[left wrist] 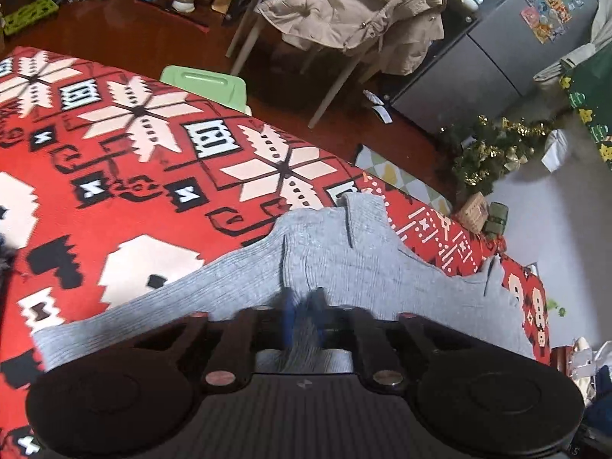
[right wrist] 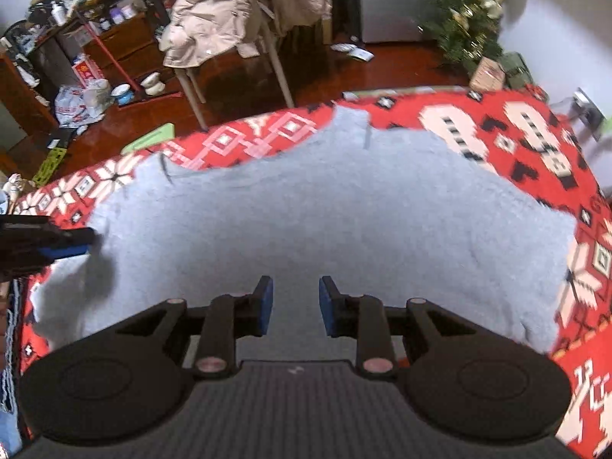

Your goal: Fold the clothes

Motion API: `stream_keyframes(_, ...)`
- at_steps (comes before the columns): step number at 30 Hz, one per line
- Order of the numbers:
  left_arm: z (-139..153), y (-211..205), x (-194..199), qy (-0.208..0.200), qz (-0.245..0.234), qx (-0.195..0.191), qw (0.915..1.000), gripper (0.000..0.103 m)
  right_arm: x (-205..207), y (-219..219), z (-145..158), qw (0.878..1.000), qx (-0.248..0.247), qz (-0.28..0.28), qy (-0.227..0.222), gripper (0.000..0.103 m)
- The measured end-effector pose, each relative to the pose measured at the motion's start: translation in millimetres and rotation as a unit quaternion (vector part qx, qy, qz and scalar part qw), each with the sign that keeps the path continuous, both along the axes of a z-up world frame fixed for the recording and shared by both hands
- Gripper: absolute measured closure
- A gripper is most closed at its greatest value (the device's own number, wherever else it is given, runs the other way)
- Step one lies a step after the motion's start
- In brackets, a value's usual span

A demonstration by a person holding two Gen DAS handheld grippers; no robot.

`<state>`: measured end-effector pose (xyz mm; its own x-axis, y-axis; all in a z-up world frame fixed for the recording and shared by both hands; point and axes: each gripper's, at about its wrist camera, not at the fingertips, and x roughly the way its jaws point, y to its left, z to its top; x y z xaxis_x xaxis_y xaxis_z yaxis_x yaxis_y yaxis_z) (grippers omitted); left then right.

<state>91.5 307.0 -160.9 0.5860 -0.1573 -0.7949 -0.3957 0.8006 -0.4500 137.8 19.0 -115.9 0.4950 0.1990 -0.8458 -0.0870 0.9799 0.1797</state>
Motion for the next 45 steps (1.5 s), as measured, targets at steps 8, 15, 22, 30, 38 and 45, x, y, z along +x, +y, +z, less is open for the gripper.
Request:
stream_keyframes(8, 15.0, -34.9, -1.1, -0.018, -0.110, 0.171, 0.9790, 0.097, 30.0, 39.1, 12.3, 0.998, 0.032, 0.055, -0.029, 0.074)
stream_keyframes(15, 12.2, -7.2, -35.4, -0.003, -0.025, 0.079, 0.9965, 0.079, 65.3, 105.6, 6.6, 0.979, 0.090, 0.183, -0.001, 0.092)
stream_keyframes(22, 8.4, -10.6, -63.1, 0.008, -0.021, 0.004, 0.9997, 0.079, 84.8, 167.2, 1.3, 0.956, 0.095, 0.278, 0.029, 0.092)
stream_keyframes(30, -4.2, -14.9, -74.9, 0.023, -0.029, 0.005, 0.9993, 0.100, 112.2, 194.3, -33.3, 0.953, 0.068, 0.287, 0.076, 0.092)
stream_keyframes(38, -5.2, -12.3, -86.4, 0.034, -0.002, 0.000, 0.9994, 0.100, 122.8, 195.6, -37.6, 0.957, 0.071, 0.271, 0.072, 0.092)
stream_keyframes(45, -7.5, -11.1, -89.5, 0.035, 0.011, -0.008, 0.9993, 0.100, 124.7, 198.1, -38.4, 0.960, 0.086, 0.258, 0.058, 0.095)
